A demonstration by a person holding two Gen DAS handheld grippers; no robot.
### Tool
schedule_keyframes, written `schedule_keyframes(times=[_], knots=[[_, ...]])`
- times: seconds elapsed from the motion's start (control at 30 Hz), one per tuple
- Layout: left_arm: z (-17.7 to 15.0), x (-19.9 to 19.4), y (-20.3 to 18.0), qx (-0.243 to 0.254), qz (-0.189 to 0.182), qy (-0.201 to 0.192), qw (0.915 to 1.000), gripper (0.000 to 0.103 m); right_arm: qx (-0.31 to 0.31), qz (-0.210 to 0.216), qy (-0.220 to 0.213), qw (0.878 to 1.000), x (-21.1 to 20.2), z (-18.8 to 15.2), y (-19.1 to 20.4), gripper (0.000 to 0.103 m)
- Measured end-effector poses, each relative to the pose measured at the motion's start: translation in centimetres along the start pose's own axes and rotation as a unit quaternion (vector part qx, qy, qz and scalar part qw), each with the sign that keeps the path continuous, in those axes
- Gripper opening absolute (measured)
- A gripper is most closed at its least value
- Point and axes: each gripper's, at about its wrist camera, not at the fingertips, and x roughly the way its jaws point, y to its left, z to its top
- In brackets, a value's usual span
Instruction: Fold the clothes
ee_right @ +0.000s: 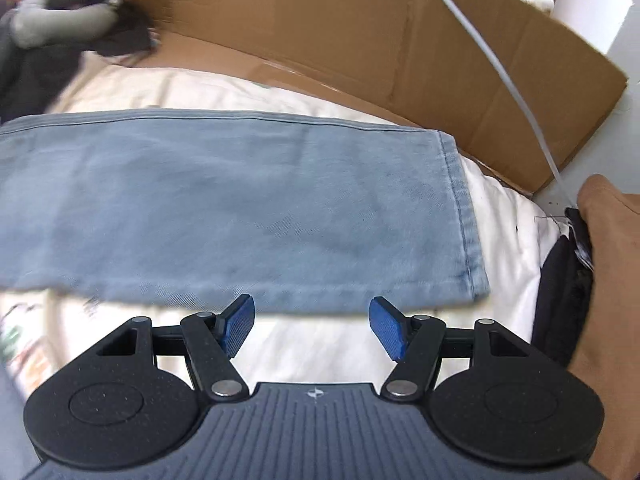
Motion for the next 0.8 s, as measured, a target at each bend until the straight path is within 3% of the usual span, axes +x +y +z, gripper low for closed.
schedule_keyframes(times=[0.13,0.23,0.33,0.43,0.57,0.7,0.8], knots=[[-1.6,1.9,0.3,-0.011,0.017,0.029,0.9994,0.025,0.003,0.018,-0.004,1.0,-4.9,-2.1,-0.3,0.07],[-2.2,2.6,1.6,-0.065,0.024,0.048,0.9965,0.021,0.014,0.018,-0.008,1.0,-8.8,-3.3,-1.3,0.07],[-1.8,3.1,2.4,-0.072,0.042,0.051,0.9952,0.008,0.022,0.013,-0.011,1.0,-12.1,-4.1,-2.5,0.07],[-1.1,3.1,3.3,-0.089,0.057,0.056,0.9927,0.008,0.035,0.01,-0.016,0.999,-15.6,-4.8,-3.4,0.07],[-0.2,0.3,3.7,-0.125,0.045,0.052,0.9898,0.011,0.058,0.015,-0.037,0.997,-20.6,-5.2,-4.2,0.07],[0.8,-4.1,2.9,-0.114,0.034,0.023,0.9926,0.012,0.062,-0.003,-0.053,0.997,-24.7,-5.5,-3.9,0.07],[1.4,-7.5,2.4,-0.116,0.022,0.005,0.9929,0.021,0.086,-0.012,-0.051,0.995,-27.1,-5.9,-4.0,0.07]])
